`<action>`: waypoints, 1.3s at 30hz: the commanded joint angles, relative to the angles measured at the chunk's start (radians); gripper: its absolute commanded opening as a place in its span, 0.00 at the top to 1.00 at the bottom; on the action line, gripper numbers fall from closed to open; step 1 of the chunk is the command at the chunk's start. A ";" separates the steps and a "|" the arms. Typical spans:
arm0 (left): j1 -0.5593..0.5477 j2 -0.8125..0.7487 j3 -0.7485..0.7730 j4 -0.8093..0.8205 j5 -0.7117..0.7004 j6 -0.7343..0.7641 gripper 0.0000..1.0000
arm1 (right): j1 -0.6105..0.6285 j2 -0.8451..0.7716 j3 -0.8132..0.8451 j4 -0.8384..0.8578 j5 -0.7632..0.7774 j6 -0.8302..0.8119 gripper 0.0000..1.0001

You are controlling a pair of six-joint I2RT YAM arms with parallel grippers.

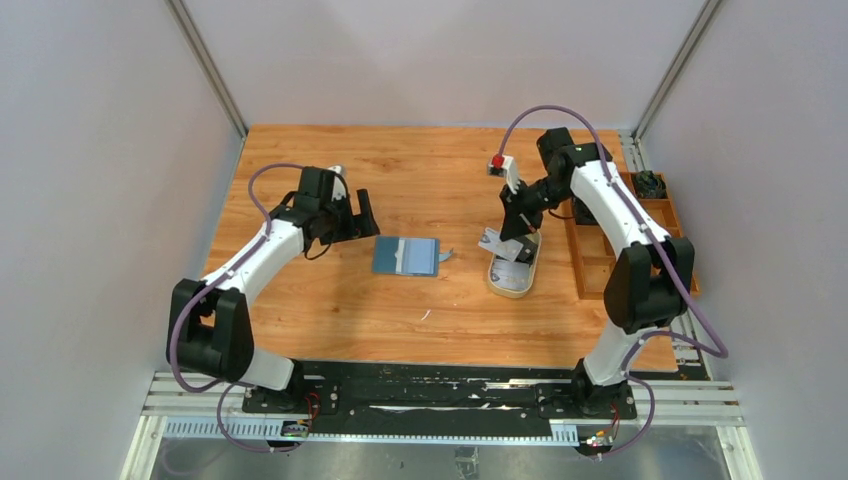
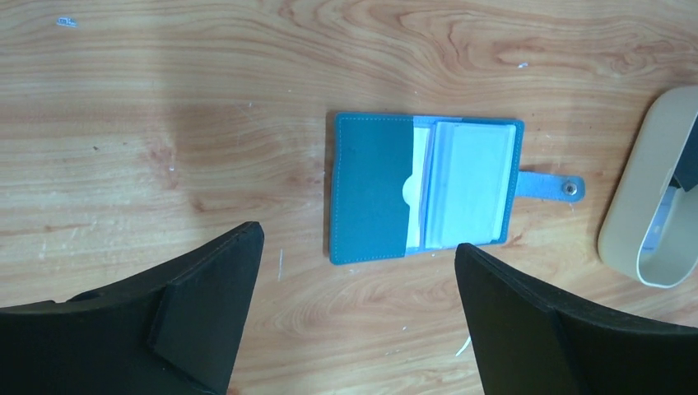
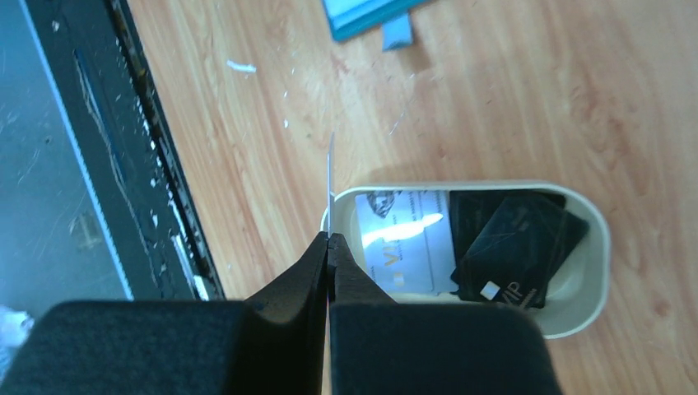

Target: Take the credit cards out of the card holder

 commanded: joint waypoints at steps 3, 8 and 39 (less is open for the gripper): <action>0.003 -0.078 0.025 -0.079 -0.014 0.040 0.00 | -0.009 0.067 -0.036 -0.152 0.034 -0.101 1.00; 0.003 -0.128 0.023 -0.094 -0.043 0.051 0.00 | -0.012 0.022 -0.127 -0.054 0.143 -0.072 1.00; 0.011 -0.139 0.017 -0.128 -0.065 0.078 0.00 | -0.041 0.183 -0.175 0.140 0.276 0.011 0.86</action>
